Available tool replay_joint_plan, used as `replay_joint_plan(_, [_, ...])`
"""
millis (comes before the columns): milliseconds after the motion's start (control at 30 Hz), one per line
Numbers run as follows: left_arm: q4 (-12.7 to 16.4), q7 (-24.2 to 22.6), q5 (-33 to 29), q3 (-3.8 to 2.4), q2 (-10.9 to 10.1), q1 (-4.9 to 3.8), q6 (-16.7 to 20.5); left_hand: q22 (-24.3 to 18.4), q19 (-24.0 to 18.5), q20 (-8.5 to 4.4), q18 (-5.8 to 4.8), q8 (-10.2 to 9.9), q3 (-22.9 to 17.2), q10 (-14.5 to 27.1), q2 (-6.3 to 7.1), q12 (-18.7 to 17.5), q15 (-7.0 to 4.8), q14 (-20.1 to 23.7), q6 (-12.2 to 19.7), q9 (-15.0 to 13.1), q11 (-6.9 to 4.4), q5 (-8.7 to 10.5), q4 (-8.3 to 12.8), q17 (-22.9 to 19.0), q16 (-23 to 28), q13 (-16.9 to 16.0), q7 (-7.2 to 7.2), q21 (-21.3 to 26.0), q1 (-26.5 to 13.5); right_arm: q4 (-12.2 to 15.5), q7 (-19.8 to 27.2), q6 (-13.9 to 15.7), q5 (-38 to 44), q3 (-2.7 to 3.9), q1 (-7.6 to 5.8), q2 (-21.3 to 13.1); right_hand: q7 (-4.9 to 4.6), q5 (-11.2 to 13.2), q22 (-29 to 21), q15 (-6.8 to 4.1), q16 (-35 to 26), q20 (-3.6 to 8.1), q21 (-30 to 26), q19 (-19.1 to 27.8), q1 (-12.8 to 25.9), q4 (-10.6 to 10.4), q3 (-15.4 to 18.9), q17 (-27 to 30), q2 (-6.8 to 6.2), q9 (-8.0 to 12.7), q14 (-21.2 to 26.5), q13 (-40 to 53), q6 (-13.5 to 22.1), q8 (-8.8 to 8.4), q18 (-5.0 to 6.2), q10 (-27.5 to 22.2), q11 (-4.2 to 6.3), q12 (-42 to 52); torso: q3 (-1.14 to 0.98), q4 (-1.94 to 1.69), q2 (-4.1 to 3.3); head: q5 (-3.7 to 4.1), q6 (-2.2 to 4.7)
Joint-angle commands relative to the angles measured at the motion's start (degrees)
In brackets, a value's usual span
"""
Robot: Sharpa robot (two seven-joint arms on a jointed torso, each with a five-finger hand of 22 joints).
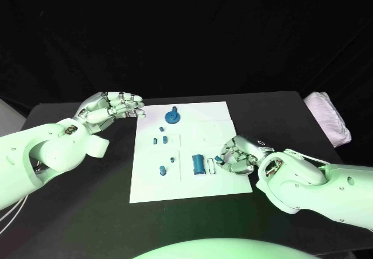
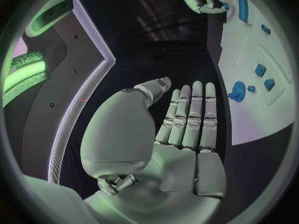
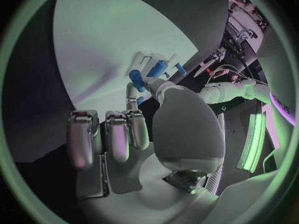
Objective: Assemble the parts on the task board
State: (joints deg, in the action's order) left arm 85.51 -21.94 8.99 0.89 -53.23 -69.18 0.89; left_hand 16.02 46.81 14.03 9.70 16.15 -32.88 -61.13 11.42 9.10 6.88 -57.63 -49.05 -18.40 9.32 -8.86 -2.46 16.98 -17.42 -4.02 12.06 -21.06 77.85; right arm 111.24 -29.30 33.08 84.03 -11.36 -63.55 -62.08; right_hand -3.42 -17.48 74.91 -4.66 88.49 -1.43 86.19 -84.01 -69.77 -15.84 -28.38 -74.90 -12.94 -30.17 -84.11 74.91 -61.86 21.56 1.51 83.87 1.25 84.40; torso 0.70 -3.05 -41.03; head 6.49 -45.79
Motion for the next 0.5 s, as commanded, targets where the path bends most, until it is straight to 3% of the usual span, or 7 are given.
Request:
replay_joint_plan(33, [0.3,-0.6,0.0,-0.04,0.0,-0.01,-0.6,-0.1,0.4,-0.05,0.71,-0.2,0.1,0.1,-0.22,-0.1,-0.04,0.4,0.1,0.0,-0.28,-0.15,-0.2,0.1,-0.2,-0.1,-0.07,0.2,-0.1,-0.8,1.2,-0.5,-6.2,0.0,0.1,1.0,1.09,0.9,14.2,-0.53,0.2,0.35,0.2,-5.1,1.3,-0.4,-0.1,-12.1,0.26,-0.3,-5.3,12.8,-1.0,0.49,-0.83,4.3,0.51,1.0,-0.01,0.0,0.04,-0.03,-0.1])
replay_joint_plan(200, [0.3,-0.5,0.0,-0.04,-0.1,-0.01,-0.6,-0.1,0.4,-0.05,0.71,-0.2,0.1,0.1,-0.22,-0.1,-0.04,0.4,0.1,0.0,-0.28,-0.15,-0.2,0.1,-0.2,-0.1,-0.07,0.2,-0.1,-1.8,1.2,-1.8,-8.2,0.0,0.33,2.5,1.14,1.1,14.2,-0.59,0.4,0.42,0.4,-5.2,2.7,-0.5,0.0,-12.6,0.52,-0.4,-5.4,13.1,-1.2,0.69,-0.87,4.6,0.57,1.5,-0.06,0.03,0.01,0.01,-0.14])
replay_joint_plan(267, [0.3,-0.5,0.0,-0.04,-0.1,-0.01,-0.6,-0.1,0.4,-0.05,0.71,-0.2,0.1,0.1,-0.22,-0.1,-0.04,0.4,0.1,0.0,-0.28,-0.15,-0.2,0.1,-0.2,-0.1,-0.07,0.2,-0.1,-2.2,1.0,-2.4,-8.7,0.0,0.47,3.1,1.23,-1.6,14.3,-0.65,0.5,0.5,0.4,-5.2,4.1,-0.4,0.6,-12.9,0.58,-0.6,-5.4,13.2,-1.5,0.95,-0.88,4.7,0.64,1.9,-0.04,0.02,0.0,0.02,-0.16])
replay_joint_plan(500, [0.4,-0.5,0.0,-0.04,-0.2,-0.01,-0.7,-0.1,0.4,-0.05,0.71,-0.2,0.1,0.1,-0.22,-0.1,-0.04,0.4,0.1,0.0,-0.28,-0.15,-0.2,0.1,-0.2,-0.1,-0.07,0.2,-0.1,-3.8,-0.5,-2.8,-8.8,0.0,0.78,4.7,1.27,-1.9,14.3,-0.67,0.7,0.52,0.5,-5.2,4.5,-0.5,0.8,-13.3,0.76,-0.6,-5.5,13.4,-1.6,1.04,-0.89,4.8,0.66,2.1,-0.11,0.01,-0.03,-0.01,-0.22])
